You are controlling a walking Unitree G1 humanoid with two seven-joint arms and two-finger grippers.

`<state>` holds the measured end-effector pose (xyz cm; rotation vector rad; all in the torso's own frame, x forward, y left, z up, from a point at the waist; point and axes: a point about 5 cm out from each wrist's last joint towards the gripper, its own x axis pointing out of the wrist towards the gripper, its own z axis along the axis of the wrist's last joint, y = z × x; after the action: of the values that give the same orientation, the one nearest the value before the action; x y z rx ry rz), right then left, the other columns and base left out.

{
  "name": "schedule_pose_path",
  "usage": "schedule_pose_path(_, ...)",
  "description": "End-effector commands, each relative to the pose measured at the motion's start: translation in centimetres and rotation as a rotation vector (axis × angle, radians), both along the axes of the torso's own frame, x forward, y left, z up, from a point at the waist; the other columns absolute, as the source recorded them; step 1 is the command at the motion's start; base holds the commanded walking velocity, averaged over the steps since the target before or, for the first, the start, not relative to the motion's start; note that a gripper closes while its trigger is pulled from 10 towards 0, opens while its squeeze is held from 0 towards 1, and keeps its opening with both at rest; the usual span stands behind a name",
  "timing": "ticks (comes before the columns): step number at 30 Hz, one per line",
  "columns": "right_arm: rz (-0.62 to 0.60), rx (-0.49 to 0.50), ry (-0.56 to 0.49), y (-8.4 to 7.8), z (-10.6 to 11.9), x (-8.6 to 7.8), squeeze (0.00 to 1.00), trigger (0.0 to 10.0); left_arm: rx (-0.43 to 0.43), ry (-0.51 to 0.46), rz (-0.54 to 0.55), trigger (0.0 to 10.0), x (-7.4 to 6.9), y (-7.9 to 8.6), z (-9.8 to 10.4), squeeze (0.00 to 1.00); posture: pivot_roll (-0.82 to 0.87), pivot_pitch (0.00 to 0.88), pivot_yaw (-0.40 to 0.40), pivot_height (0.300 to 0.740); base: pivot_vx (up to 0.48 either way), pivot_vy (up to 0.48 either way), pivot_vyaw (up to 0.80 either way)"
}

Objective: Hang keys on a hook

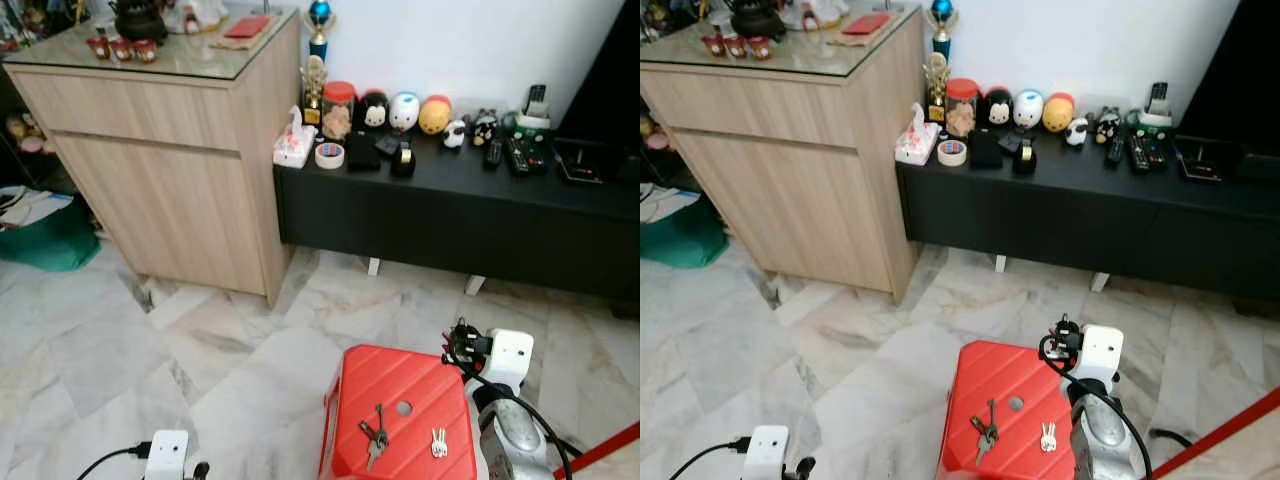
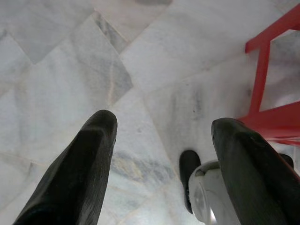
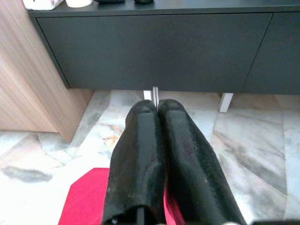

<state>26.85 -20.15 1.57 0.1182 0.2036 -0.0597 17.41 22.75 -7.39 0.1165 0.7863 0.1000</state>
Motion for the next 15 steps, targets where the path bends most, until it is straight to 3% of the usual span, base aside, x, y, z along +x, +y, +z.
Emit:
schedule_pose_path(1,0.000,-0.013,-0.014,-0.08,0.29,0.34,0.00,10.0,0.000,0.016,-0.014,10.0,-0.29,-0.43,-0.28,0.00,0.08,0.000,-0.062,0.735,0.000,0.000,0.00)
schedule_pose_path(4,0.004,-0.013,-0.012,0.02,0.27,0.47,0.00,10.0,0.001,0.017,-0.014,10.0,-0.26,-0.50,-0.30,0.00,0.08,0.000,-0.063,0.735,0.000,0.000,0.00)
schedule_pose_path(15,-0.012,-0.007,-0.003,0.16,-0.07,0.43,0.00,10.0,-0.011,0.044,-0.012,10.0,-0.83,-0.74,-0.67,0.00,0.06,0.000,-0.048,0.735,-0.292,0.000,0.00)
